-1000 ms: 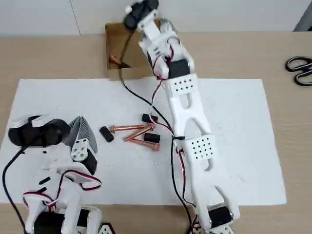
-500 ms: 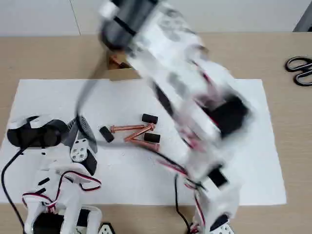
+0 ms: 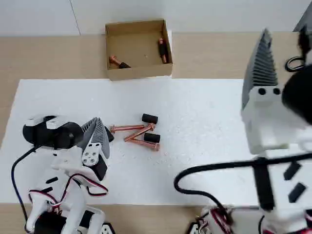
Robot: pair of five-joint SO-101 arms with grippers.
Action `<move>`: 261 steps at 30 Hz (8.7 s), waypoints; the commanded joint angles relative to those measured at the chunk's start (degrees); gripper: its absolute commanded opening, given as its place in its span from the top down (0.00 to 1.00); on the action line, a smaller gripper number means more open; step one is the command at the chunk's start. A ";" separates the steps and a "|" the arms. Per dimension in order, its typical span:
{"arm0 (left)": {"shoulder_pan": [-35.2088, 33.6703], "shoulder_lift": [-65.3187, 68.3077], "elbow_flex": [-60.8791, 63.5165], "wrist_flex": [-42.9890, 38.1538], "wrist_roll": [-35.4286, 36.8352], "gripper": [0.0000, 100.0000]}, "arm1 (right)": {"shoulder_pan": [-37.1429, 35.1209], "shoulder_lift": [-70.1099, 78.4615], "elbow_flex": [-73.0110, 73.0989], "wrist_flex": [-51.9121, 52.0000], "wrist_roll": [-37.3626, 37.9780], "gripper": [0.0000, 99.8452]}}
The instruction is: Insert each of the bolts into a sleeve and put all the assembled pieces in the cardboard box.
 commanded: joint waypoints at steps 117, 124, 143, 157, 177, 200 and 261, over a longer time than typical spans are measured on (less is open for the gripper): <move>-0.09 -0.26 -3.30 11.43 0.44 0.99 | -22.90 74.24 22.51 -5.93 26.46 0.82; -0.09 -0.26 -3.30 11.43 0.44 0.99 | -22.20 77.05 22.51 -5.93 26.46 0.85; -0.09 -0.26 -3.30 11.43 0.44 0.99 | -15.34 76.26 4.92 -1.01 25.14 1.00; 0.09 -0.26 -3.30 11.16 0.44 0.99 | -9.54 50.24 0.88 0.66 22.51 1.00; 0.44 -0.26 -3.03 11.16 0.44 0.99 | -9.01 -17.27 67.08 -0.84 17.93 1.00; 8.88 11.87 -7.25 10.20 -5.89 0.99 | -2.42 -38.55 123.52 -58.68 -4.04 1.00; -4.22 125.63 -83.91 29.89 83.78 0.97 | 1.63 -52.70 147.43 -71.69 1.05 1.00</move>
